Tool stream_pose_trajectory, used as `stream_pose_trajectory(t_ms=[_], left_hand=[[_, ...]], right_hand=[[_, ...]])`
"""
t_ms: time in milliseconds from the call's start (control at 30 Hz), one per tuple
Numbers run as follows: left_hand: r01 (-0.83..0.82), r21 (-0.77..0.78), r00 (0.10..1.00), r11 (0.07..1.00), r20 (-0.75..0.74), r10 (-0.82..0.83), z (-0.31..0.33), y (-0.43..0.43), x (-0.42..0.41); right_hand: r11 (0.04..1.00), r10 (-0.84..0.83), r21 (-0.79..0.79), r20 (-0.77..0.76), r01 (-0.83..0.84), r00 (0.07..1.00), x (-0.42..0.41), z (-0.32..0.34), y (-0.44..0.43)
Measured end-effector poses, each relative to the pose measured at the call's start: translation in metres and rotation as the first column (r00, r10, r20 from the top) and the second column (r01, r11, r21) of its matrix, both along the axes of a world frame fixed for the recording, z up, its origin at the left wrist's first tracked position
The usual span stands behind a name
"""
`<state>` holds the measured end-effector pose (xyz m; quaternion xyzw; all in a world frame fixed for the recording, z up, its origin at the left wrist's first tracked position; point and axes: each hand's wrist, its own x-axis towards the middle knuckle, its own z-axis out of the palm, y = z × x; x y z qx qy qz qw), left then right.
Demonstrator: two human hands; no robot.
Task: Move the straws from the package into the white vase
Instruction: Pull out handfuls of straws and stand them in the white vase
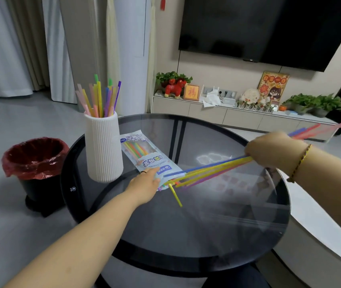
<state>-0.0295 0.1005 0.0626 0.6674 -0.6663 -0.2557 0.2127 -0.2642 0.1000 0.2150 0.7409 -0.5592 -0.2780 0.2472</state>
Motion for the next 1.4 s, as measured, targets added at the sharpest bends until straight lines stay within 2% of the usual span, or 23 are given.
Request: stream_pose_trajectory(t_ms=[133,267,400,467,600,667,733,800,833,867,900,933,967,1000,1033,1067,1100,1167,1267,1400], left_hand=[[0.016,-0.133,0.971,0.991,-0.233,-0.047,0.034,0.006,-0.018],[0.108,-0.240,0.893,0.965,-0.402,-0.200,0.064,0.017,-0.031],[0.186,-0.219,0.829,0.958,-0.488,-0.273,0.080,0.028,-0.036],[0.215,-0.205,0.833,0.955,-0.473,-0.289,0.081,0.029,-0.034],[0.178,-0.089,0.781,0.980,-0.593,-0.196,0.080,0.031,-0.025],[0.128,-0.070,0.814,0.989,-0.562,-0.145,0.076,0.029,-0.020],[0.083,-0.096,0.829,0.992,-0.545,-0.122,0.073,0.027,-0.014],[0.040,-0.101,0.812,0.994,-0.577,-0.091,0.072,0.025,-0.008],[0.020,-0.097,0.798,0.995,-0.599,-0.074,0.071,0.023,-0.004],[0.005,-0.094,0.788,0.996,-0.613,-0.062,0.070,0.022,-0.001],[-0.003,-0.093,0.783,0.996,-0.620,-0.056,0.069,0.021,0.003],[-0.007,-0.092,0.777,0.996,-0.627,-0.052,0.069,0.020,0.005],[-0.015,-0.093,0.767,0.996,-0.640,-0.048,0.068,0.020,0.007],[-0.025,-0.094,0.756,0.995,-0.653,-0.042,0.067,0.020,0.009],[-0.034,-0.098,0.745,0.995,-0.666,-0.040,0.067,0.019,0.009],[-0.038,-0.105,0.736,0.994,-0.675,-0.043,0.066,0.018,0.009],[-0.036,-0.114,0.731,0.993,-0.680,-0.052,0.066,0.017,0.009],[-0.021,-0.129,0.732,0.991,-0.677,-0.072,0.064,0.016,0.008],[-0.043,-0.149,0.784,0.988,-0.618,-0.059,0.063,0.013,0.009],[-0.063,-0.191,0.821,0.980,-0.568,-0.058,0.059,0.009,0.013]], right_hand=[[0.992,0.102,-0.052,-0.160,-0.112,0.982,0.021,0.025,0.005],[0.966,0.225,-0.058,-0.286,-0.251,0.932,0.049,0.037,0.012],[0.920,0.367,-0.029,-0.290,-0.391,0.884,0.082,0.035,0.020],[0.886,0.439,-0.032,-0.270,-0.464,0.857,0.096,0.030,0.022],[0.851,0.499,-0.037,-0.259,-0.524,0.827,0.115,0.025,0.021],[0.764,0.598,-0.090,-0.271,-0.639,0.754,0.115,0.021,0.019],[0.585,0.690,-0.309,-0.296,-0.749,0.661,0.111,0.017,0.015],[0.384,0.763,-0.564,-0.252,-0.731,0.595,0.106,0.011,0.009],[0.299,0.822,-0.669,-0.182,-0.681,0.539,0.105,0.005,0.006],[0.266,0.883,-0.756,-0.058,-0.598,0.465,0.106,0.000,0.005],[0.291,0.925,-0.832,0.118,-0.472,0.362,0.110,-0.005,0.005],[0.411,0.910,-0.858,0.361,-0.309,0.205,0.114,-0.010,0.008],[0.595,0.795,-0.789,0.606,-0.154,-0.033,0.118,-0.012,0.011],[0.789,0.569,-0.611,0.763,-0.059,-0.306,0.124,-0.012,0.013],[0.926,0.292,-0.374,0.807,-0.061,-0.514,0.130,-0.013,0.013],[0.978,0.041,-0.159,0.783,-0.137,-0.620,0.135,-0.014,0.010],[0.971,-0.133,-0.028,0.765,-0.239,-0.630,0.141,-0.015,0.006],[0.924,-0.259,0.036,0.792,-0.382,-0.553,0.153,-0.020,0.000],[0.914,-0.235,0.007,0.824,-0.405,-0.515,0.163,-0.027,0.000],[0.922,-0.214,-0.005,0.827,-0.388,-0.519,0.168,-0.031,-0.003]])
